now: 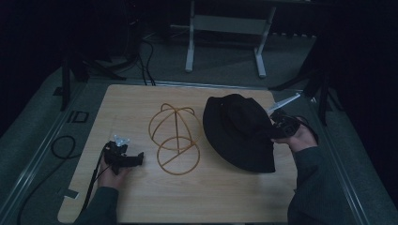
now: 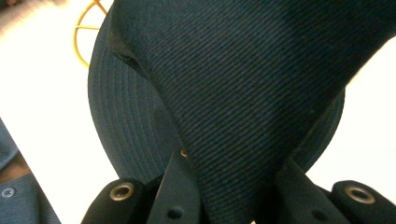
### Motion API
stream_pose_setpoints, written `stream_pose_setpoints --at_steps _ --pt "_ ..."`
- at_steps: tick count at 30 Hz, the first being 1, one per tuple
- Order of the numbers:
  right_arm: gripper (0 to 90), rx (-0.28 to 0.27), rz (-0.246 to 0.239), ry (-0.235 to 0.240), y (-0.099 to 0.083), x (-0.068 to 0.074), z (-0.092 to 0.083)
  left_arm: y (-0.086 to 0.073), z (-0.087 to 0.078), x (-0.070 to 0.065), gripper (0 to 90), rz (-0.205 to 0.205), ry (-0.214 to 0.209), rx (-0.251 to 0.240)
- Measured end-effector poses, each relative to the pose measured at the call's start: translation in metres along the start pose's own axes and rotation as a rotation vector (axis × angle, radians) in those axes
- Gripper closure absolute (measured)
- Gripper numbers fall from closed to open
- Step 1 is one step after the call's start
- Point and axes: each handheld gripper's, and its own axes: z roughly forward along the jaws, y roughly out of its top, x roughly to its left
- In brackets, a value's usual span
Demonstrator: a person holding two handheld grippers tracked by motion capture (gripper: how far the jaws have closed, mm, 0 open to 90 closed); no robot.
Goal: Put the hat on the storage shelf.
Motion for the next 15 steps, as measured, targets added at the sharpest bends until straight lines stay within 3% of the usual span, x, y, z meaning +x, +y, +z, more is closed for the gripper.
stream_pose_setpoints --at_steps 15 --pt "86.8 -0.053 -0.026 0.001 0.005 0.006 -0.017 0.0 0.0 0.0 1.6 0.0 0.0 0.0"
